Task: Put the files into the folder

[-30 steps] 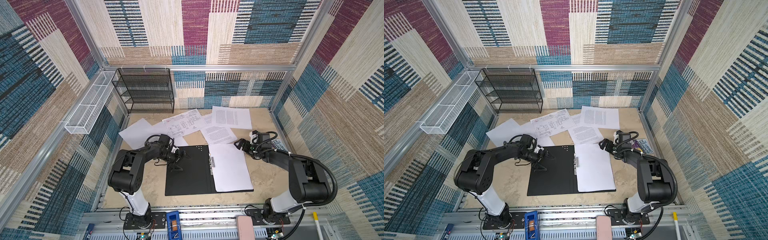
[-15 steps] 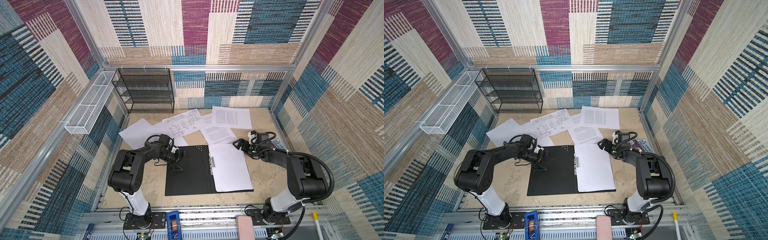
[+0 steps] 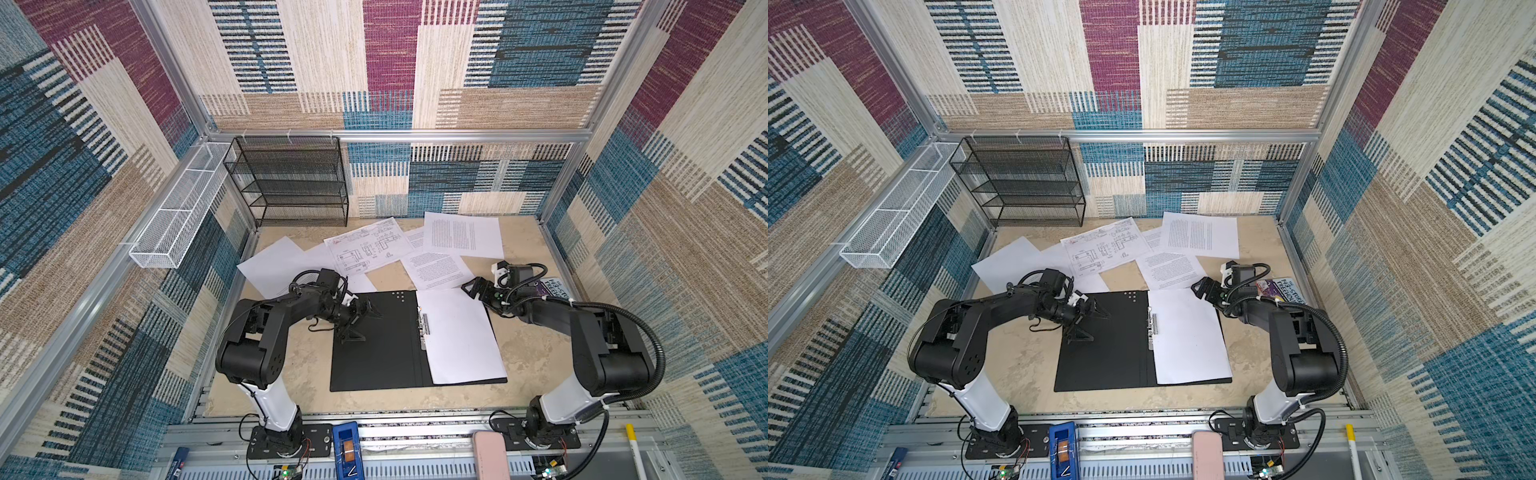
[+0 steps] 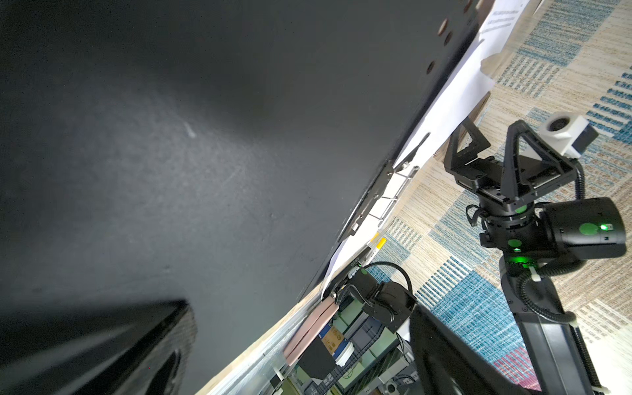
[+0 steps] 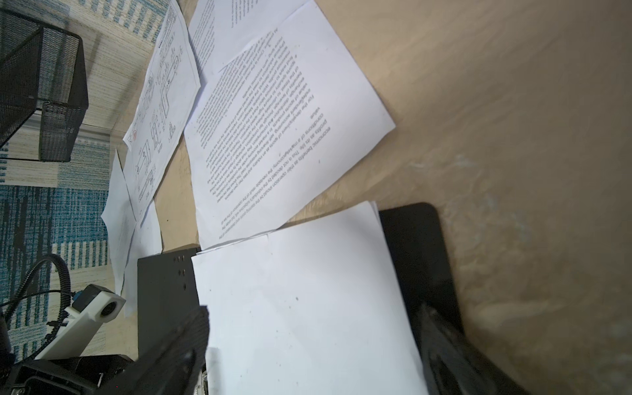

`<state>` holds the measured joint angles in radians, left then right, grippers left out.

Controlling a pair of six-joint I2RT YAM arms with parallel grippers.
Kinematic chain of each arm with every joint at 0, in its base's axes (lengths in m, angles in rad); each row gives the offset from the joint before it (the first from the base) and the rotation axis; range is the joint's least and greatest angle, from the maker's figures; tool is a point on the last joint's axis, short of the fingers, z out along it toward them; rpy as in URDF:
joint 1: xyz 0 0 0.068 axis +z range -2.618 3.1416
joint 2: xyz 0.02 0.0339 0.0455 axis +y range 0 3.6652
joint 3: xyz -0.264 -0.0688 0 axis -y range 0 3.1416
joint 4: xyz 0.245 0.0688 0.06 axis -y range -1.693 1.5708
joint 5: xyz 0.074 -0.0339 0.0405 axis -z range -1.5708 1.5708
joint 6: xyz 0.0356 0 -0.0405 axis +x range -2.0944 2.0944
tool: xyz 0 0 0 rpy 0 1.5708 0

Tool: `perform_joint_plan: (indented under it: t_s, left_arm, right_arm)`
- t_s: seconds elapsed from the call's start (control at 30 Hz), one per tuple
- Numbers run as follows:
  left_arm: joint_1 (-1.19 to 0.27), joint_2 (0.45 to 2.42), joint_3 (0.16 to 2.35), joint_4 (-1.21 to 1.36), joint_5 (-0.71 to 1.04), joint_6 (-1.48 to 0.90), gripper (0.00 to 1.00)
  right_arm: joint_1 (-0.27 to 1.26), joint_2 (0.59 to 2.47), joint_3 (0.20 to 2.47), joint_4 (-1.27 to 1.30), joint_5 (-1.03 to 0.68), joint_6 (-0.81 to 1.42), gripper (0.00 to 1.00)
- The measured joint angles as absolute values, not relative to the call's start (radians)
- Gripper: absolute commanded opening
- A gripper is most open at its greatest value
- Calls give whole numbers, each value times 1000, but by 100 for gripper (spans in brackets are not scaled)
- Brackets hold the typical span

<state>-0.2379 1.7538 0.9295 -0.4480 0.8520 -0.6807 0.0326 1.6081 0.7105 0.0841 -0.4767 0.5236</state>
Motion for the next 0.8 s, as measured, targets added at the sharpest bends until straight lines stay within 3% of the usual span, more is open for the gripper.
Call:
perform_joint_plan:
  t_s: [0.13, 0.6, 0.8]
  left_arm:
    - [-237, 1754, 929, -448, 853, -681, 99]
    - [-220, 1686, 943, -449, 820, -681, 98]
    - [-251, 1583, 1076, -520, 776, -680, 99]
  right_arm:
    - [33, 1606, 711, 82, -438, 540, 100]
    - [-7, 1587, 849, 20, -318, 531, 100]
    - [-15, 1732, 1034, 2, -373, 491, 95]
